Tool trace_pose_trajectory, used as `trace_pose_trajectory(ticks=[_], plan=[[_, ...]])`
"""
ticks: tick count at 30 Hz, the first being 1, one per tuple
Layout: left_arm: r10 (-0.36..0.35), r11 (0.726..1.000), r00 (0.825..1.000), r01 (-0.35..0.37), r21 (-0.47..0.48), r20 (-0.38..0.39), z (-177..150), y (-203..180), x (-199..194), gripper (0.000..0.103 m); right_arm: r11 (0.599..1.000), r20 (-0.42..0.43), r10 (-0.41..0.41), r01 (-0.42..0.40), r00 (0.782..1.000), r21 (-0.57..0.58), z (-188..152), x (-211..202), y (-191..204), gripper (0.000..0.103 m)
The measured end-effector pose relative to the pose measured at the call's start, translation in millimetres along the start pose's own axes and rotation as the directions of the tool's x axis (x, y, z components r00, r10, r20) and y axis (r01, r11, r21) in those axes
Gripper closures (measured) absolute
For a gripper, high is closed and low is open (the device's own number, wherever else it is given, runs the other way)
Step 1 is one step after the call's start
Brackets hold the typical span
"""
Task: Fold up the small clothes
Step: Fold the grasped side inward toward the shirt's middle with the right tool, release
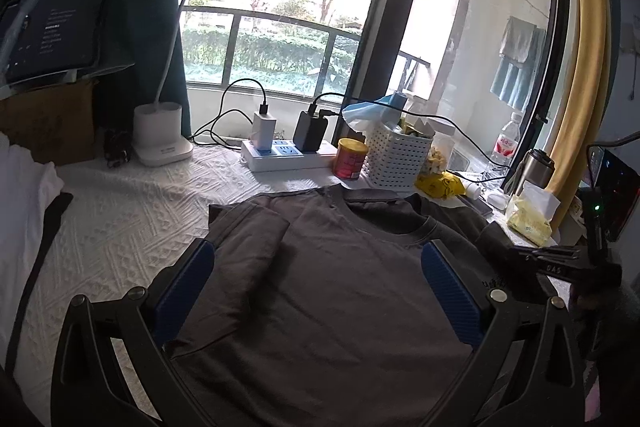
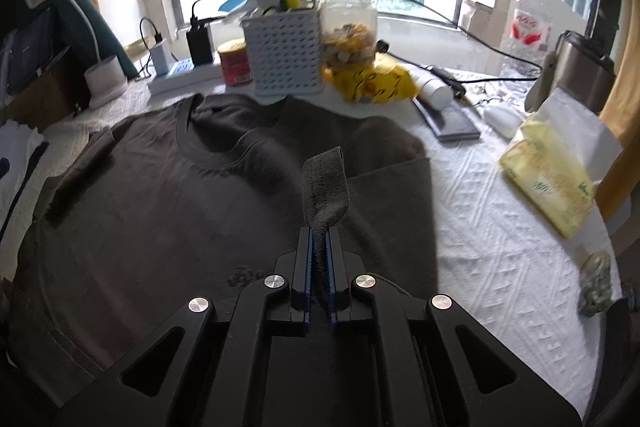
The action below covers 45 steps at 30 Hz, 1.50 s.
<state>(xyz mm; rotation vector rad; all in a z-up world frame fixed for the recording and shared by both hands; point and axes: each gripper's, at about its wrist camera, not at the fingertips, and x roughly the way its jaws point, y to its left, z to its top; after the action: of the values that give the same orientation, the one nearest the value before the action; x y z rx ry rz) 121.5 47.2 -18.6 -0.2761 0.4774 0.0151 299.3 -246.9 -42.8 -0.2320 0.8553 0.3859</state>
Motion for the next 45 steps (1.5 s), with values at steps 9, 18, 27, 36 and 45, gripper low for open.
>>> trace_pose_trajectory(ticks=[9,18,27,36,45], plan=[[-0.007,1.0,1.0,0.007,0.001,0.001,-1,-3,-5,0.001,0.994,-0.024,0.108,-0.108,0.994,-0.011,-9,1,20,0.076],[-0.017,0.999,1.0,0.017,0.046,0.0,-2,-27,-10,0.001,0.994,0.032,0.113,-0.113,0.993,-0.009,-21,-34,2,0.074],[-0.047,0.993,0.999,0.05,0.108,-0.023,-4,-61,-7,0.001,0.995,0.04,0.05,-0.054,0.998,0.087,-50,-51,-55,0.074],[-0.046,0.989,0.998,0.051,0.142,-0.041,-6,-82,-5,0.001,0.99,-0.016,0.098,-0.096,0.995,0.107,-70,-36,-61,0.074],[-0.043,0.987,0.998,0.049,0.153,-0.041,-7,-89,-10,0.001,0.985,-0.04,0.168,-0.165,0.985,0.055,-74,-38,-35,0.074]])
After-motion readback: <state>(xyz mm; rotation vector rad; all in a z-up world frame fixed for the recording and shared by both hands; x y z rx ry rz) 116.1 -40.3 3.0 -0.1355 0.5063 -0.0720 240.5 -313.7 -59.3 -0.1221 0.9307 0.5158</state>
